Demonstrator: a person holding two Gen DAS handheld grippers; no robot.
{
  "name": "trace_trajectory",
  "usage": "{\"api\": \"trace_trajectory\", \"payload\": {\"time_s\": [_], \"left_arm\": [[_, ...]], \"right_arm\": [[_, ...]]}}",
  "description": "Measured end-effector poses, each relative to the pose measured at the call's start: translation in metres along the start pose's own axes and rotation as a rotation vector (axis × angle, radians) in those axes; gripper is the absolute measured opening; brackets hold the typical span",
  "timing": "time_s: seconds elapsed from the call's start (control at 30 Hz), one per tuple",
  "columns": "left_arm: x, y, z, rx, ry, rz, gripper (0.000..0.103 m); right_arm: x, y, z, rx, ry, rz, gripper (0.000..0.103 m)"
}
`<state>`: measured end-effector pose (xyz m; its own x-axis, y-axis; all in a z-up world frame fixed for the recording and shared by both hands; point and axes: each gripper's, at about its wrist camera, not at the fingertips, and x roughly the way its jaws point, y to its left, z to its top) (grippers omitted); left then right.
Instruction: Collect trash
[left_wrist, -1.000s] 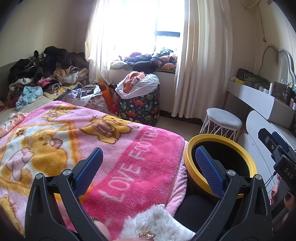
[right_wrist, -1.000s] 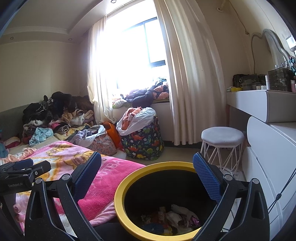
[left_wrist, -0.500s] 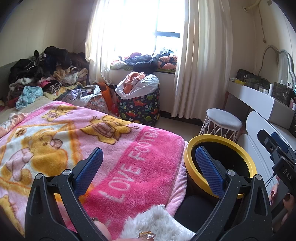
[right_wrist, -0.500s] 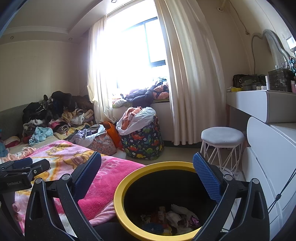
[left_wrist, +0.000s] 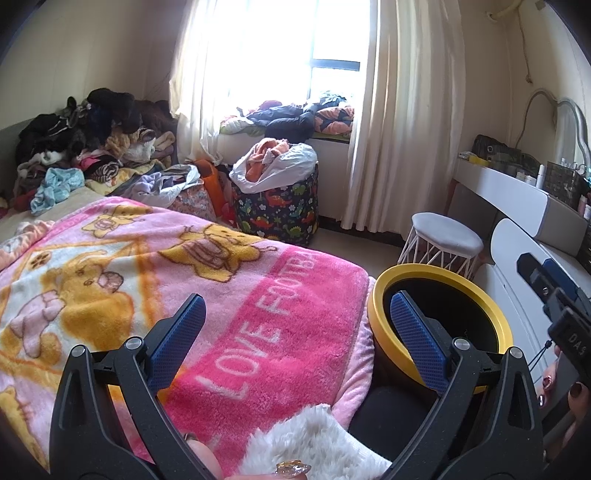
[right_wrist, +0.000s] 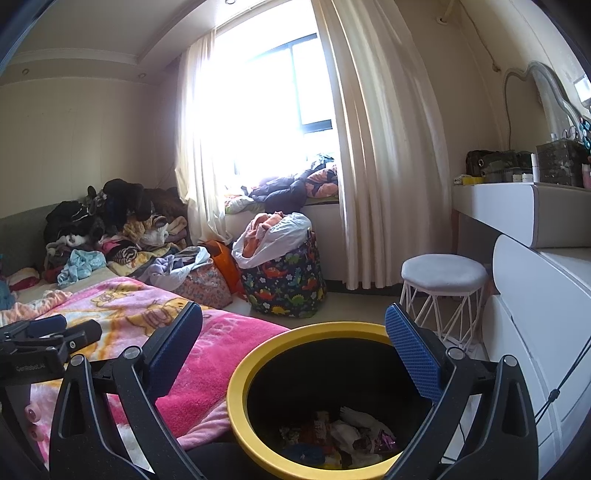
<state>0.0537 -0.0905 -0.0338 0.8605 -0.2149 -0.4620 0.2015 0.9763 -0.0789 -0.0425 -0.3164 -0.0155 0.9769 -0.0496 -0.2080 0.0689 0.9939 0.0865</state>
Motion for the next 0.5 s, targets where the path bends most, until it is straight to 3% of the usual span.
{"api": "trace_trajectory", "payload": {"time_s": [0.1,0.23,0.3,0.33,0.4,0.5], "left_arm": [[0.0,0.016,0.002,-0.053,0.02,0.023,0.092],[-0.002,0.082,0.001,-0.21,0.047,0.133,0.092],[-0.008,0.129,-0.003,-0.285,0.057,0.263,0.092],[-0.014,0.162,-0.008,-0.325,0.065,0.376,0.092],[-0.024,0.207,-0.019,-0.385,0.092,0.53,0.092],[-0.046,0.285,-0.049,-0.507,0.155,0.769,0.092]], "right_arm": [[0.008,0.015,0.013,-0.035,0.008,0.061,0.097],[0.038,0.075,0.041,-0.07,0.059,0.284,0.097],[0.056,0.115,0.048,-0.081,0.124,0.428,0.097],[0.068,0.142,0.05,-0.093,0.177,0.517,0.097],[0.092,0.205,0.04,-0.147,0.318,0.647,0.097],[0.118,0.308,-0.011,-0.25,0.56,0.832,0.097]]}}
